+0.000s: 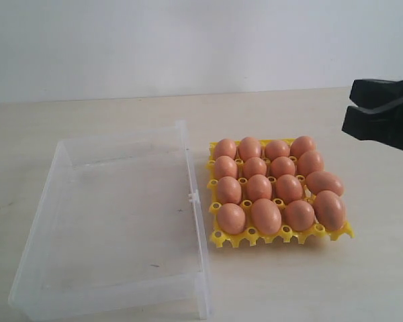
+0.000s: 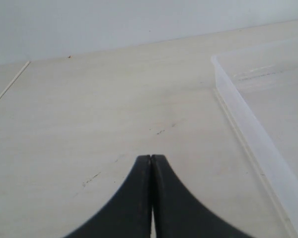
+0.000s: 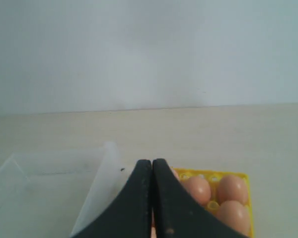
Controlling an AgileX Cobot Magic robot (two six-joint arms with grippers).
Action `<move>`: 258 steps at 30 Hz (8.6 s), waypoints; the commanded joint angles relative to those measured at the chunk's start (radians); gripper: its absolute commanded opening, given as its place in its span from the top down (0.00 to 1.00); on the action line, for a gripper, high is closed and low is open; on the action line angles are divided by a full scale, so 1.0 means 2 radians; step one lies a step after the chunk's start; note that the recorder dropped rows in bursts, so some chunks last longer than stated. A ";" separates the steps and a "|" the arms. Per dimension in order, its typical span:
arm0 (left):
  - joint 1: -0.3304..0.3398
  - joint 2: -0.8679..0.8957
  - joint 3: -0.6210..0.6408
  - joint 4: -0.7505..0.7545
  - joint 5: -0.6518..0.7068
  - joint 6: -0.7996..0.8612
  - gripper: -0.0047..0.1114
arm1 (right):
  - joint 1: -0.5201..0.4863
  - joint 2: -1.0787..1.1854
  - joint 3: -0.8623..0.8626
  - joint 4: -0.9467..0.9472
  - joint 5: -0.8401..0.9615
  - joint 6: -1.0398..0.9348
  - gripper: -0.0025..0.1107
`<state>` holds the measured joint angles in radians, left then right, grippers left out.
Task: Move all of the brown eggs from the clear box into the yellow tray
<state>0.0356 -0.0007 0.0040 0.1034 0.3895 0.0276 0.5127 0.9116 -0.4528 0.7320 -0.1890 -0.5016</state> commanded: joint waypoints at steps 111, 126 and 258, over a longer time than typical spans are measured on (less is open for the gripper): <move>-0.003 0.000 -0.002 -0.001 -0.005 -0.002 0.96 | -0.169 0.459 -0.340 -0.168 0.465 0.119 0.49; -0.003 0.000 -0.002 -0.001 -0.005 -0.002 0.96 | -0.169 0.450 -0.340 -0.164 0.491 0.116 0.51; -0.003 0.000 -0.002 -0.001 -0.005 -0.002 0.96 | -0.242 -0.456 0.226 -0.274 0.236 0.199 0.59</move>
<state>0.0356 -0.0007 0.0040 0.1034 0.3895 0.0276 0.0345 0.0059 -0.0051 0.2114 0.2945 -0.1272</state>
